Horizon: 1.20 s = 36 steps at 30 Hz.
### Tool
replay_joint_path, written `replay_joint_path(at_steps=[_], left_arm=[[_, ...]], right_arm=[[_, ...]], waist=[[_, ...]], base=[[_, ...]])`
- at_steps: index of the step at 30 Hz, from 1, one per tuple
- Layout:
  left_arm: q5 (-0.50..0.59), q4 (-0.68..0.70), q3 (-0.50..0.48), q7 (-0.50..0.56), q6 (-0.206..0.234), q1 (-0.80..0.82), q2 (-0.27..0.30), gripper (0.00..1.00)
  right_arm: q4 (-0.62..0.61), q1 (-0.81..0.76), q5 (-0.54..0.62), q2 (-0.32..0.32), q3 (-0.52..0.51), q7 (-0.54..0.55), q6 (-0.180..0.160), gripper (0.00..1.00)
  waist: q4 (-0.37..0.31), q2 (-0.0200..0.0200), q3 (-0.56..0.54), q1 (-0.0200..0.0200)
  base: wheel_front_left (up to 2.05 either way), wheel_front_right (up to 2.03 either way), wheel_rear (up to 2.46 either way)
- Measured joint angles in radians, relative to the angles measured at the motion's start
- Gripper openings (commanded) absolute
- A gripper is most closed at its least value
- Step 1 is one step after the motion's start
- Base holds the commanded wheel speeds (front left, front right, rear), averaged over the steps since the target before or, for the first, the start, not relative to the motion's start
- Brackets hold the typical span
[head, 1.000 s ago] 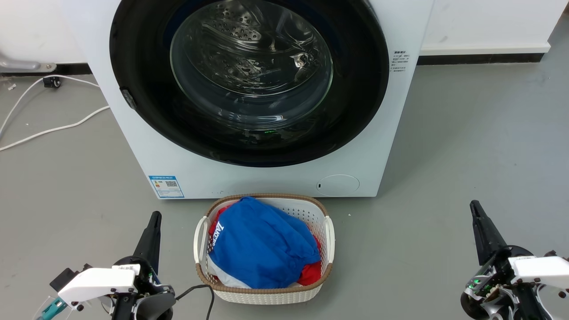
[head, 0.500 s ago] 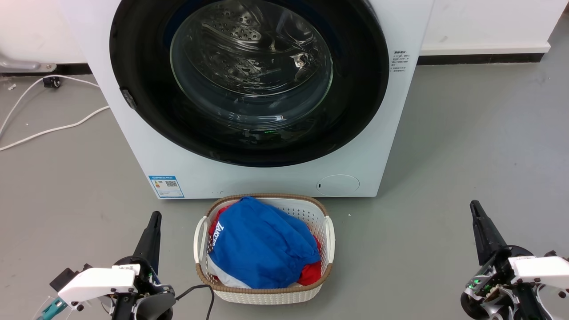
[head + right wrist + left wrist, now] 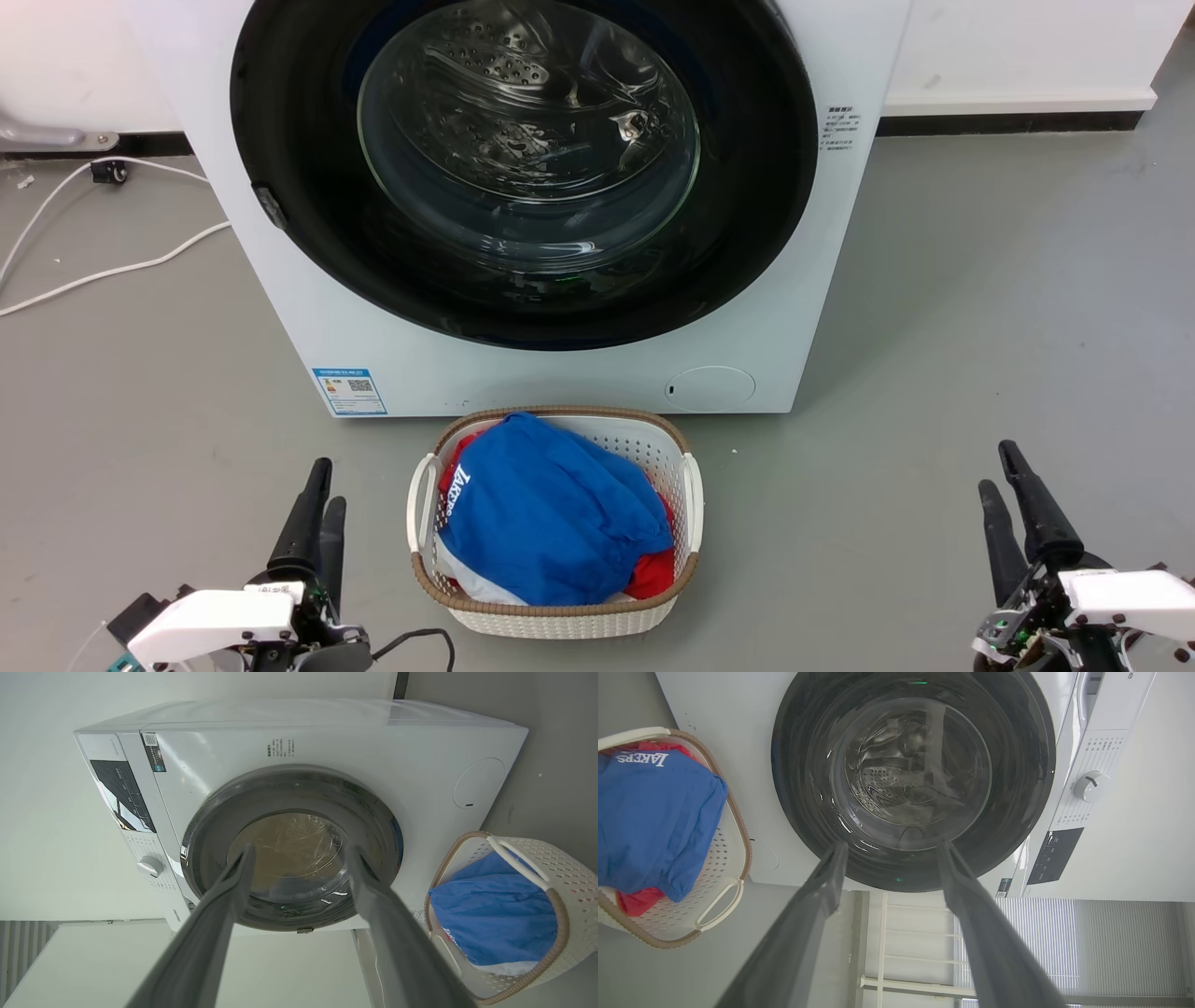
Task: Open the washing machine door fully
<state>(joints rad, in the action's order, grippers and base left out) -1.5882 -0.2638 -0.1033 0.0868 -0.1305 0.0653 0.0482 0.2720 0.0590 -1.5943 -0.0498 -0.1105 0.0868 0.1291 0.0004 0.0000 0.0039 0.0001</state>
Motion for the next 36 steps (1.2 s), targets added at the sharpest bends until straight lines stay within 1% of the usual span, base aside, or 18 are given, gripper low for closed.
replay_joint_path(at_steps=[3, 8, 14, 19, 24, 29, 36], left_arm=[[0.04, 0.011, -0.004, -0.015, 0.008, 0.0, 0.0, 1.0], [0.146, 0.047, 0.003, -0.039, 0.023, 0.0, 0.0, 1.0], [0.295, 0.094, 0.032, -0.065, 0.062, 0.0, 0.0, 1.0], [0.442, 0.114, 0.062, -0.085, 0.092, -0.005, 0.0, 1.0], [0.551, 0.132, 0.089, -0.104, 0.123, -0.014, 0.0, 1.0], [0.635, 0.144, 0.107, -0.123, 0.149, -0.019, 0.003, 1.0], [0.738, 0.163, 0.134, -0.147, 0.176, -0.022, 0.006, 1.0]], right_arm=[[-0.012, -0.001, 0.05, 0.0, -0.007, -0.017, 0.0, 1.0], [-0.057, -0.004, 0.184, 0.0, -0.007, -0.039, 0.0, 1.0], [-0.118, -0.019, 0.355, 0.0, 0.007, -0.065, 0.0, 1.0], [-0.16, -0.024, 0.506, 0.0, 0.027, -0.086, 0.0, 1.0], [-0.179, -0.043, 0.657, 0.0, 0.048, -0.105, 0.0, 1.0], [-0.196, -0.049, 0.766, 0.0, 0.057, -0.123, 0.0, 1.0], [-0.207, -0.064, 0.873, 0.0, 0.06, -0.148, 0.0, 1.0]], waist=[[0.0, 0.0, 0.001, 0.0], [0.0, 0.0, 0.003, 0.0], [0.001, 0.0, 0.004, 0.0], [0.002, 0.0, 0.005, 0.0], [0.003, 0.0, 0.005, 0.0], [0.004, 0.0, 0.005, 0.0], [0.005, 0.0, 0.003, 0.0]], base=[[0.0, 0.0, 0.0], [0.0, 0.0, 0.0], [0.0, 0.0, 0.0], [0.0, 0.0, 0.0], [0.0, 0.0, 0.0], [0.0, 0.0, 0.0], [0.0, 0.0, 0.0]])
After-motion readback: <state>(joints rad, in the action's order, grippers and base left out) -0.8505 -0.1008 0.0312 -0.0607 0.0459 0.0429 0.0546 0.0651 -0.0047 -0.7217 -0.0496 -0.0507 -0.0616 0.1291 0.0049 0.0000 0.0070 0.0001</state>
